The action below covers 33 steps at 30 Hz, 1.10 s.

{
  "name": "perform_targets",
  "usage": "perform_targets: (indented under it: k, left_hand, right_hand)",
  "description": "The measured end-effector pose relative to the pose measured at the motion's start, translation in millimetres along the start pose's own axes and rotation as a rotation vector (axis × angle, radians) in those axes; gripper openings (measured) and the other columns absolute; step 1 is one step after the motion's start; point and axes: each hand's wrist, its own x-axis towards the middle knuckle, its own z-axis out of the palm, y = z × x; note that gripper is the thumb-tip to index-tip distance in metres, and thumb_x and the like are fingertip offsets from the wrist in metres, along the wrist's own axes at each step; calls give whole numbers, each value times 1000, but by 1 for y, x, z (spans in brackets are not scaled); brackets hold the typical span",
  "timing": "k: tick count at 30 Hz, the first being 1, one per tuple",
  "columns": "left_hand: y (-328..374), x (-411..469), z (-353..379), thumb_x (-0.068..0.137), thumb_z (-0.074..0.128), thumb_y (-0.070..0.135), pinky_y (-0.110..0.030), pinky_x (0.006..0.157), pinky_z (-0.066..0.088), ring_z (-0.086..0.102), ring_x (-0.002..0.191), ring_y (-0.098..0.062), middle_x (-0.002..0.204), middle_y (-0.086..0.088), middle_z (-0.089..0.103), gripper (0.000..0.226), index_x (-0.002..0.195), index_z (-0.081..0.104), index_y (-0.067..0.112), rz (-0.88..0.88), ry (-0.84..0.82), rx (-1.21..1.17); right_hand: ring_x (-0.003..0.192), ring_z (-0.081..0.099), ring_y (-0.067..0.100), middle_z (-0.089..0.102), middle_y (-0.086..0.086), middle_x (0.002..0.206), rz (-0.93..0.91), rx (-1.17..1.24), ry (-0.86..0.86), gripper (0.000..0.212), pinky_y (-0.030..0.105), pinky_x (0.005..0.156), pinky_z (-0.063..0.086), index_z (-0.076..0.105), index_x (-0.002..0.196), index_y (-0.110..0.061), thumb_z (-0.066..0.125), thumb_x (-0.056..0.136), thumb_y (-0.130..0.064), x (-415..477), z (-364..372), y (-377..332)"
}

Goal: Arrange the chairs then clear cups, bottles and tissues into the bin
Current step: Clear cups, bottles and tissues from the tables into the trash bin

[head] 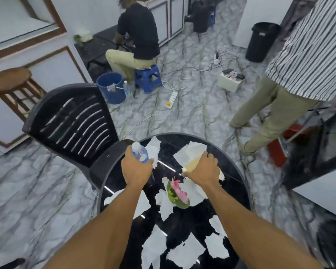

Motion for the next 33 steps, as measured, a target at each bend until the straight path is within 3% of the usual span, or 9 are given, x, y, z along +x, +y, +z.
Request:
perform_targets:
  k: [2,4,7,12,16,23,29,33]
  left_hand:
    - [1,2,5,76,82,19,-29,82,39,49,96,-13,106,8,58,57,125,53,22,11,11,-3]
    - [4,2,7,77,81,18,-28,84,36,42,95,-9,109,6,59,58,128,54,22,29,26,1]
    - [3,-1,8,74,82,21,-28,82,39,48,92,-10,107,8,61,59,125,54,26,74,7,20]
    - [4,-12,6,70,83,26,-34,81,50,61,93,-16,102,10,64,57,119,54,34,158,-9,19]
    - [11,-23,-4,72,82,22,-20,73,42,61,88,-12,95,13,63,53,117,56,33,227,-45,8]
    - [67,-61,-10,74,79,33,-35,82,52,60,93,-16,106,7,63,61,129,51,32,359,-118,-8]
    - [118,-150,15,72,81,30,-36,77,52,59,90,-20,102,5,62,63,125,47,34,524,-259,-80]
    - [140,-256,39,69,80,34,-38,68,55,64,79,-20,95,9,65,53,109,45,37,632,-385,-148]
  right_hand:
    - [130,38,31,40,12,141,16,2,3,120,45,99,46,28,144,-4,84,55,-61,3,7,3]
    - [126,41,30,42,12,138,23,34,9,112,41,97,47,28,142,-4,85,59,-53,4,12,5]
    - [125,42,30,41,11,137,30,73,17,108,41,96,47,26,142,-5,85,61,-43,3,18,7]
    - [122,41,31,35,11,137,21,92,34,124,46,95,49,14,145,-6,86,55,-50,0,31,4]
    - [119,43,31,38,11,135,10,105,99,121,45,96,48,16,144,-8,88,54,-44,-9,27,6]
    - [131,33,30,31,7,143,-102,205,201,121,47,106,40,14,149,-14,86,56,-45,-50,-33,23]
    - [131,36,28,33,5,144,-108,293,329,118,45,103,44,19,148,-18,84,54,-47,-120,-90,97]
    - [136,33,29,32,6,148,-8,335,474,123,43,107,40,17,151,-16,85,54,-48,-202,-125,189]
